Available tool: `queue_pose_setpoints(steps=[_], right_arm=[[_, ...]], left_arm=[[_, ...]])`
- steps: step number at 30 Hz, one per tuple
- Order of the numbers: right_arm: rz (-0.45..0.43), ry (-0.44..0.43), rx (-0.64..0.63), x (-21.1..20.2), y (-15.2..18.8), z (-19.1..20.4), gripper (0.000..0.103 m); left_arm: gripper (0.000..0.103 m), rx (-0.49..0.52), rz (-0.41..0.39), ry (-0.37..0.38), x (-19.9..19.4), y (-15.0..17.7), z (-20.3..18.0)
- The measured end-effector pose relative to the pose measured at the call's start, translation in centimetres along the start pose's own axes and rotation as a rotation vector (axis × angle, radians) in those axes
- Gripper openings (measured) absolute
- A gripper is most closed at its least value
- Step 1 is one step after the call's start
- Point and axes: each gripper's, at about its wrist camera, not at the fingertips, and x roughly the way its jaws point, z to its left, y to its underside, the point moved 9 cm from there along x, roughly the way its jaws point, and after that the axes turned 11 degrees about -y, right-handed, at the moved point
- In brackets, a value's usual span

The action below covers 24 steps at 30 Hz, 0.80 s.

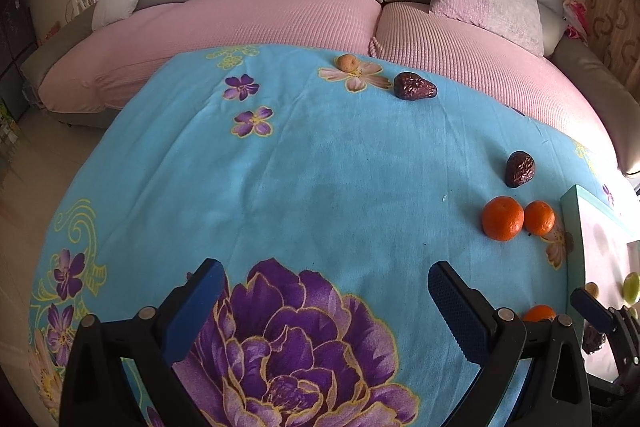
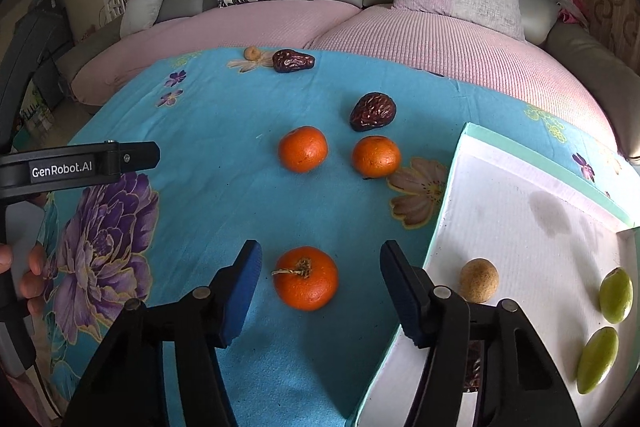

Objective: Organize fruits
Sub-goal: 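Grasp an orange on the bedspread with the right tool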

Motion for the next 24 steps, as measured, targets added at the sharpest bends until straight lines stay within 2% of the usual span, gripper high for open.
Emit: queue_pose_setpoints(steps=[7, 13, 14, 24], right_arm=[[0.047, 0.017, 0.001, 1.2, 0.7, -0.2, 0.052], [0.046, -0.005, 0.0, 1.3, 0.7, 0.0, 0.043], [0.045, -0.016, -0.002, 1.3, 0.7, 0.1, 0.038], [0.008, -0.038, 0.017, 0.2, 0.4, 0.1, 0.037]], left_arm=[[0.103, 0.008, 0.006, 0.007, 0.2, 0.1, -0.4], [0.103, 0.015, 0.007, 0.005, 0.3, 0.2, -0.6], [0.103, 0.016, 0.007, 0.003, 0.3, 0.2, -0.7], [0.103, 0.039, 0.009, -0.003, 0.5, 0.5, -1.7]])
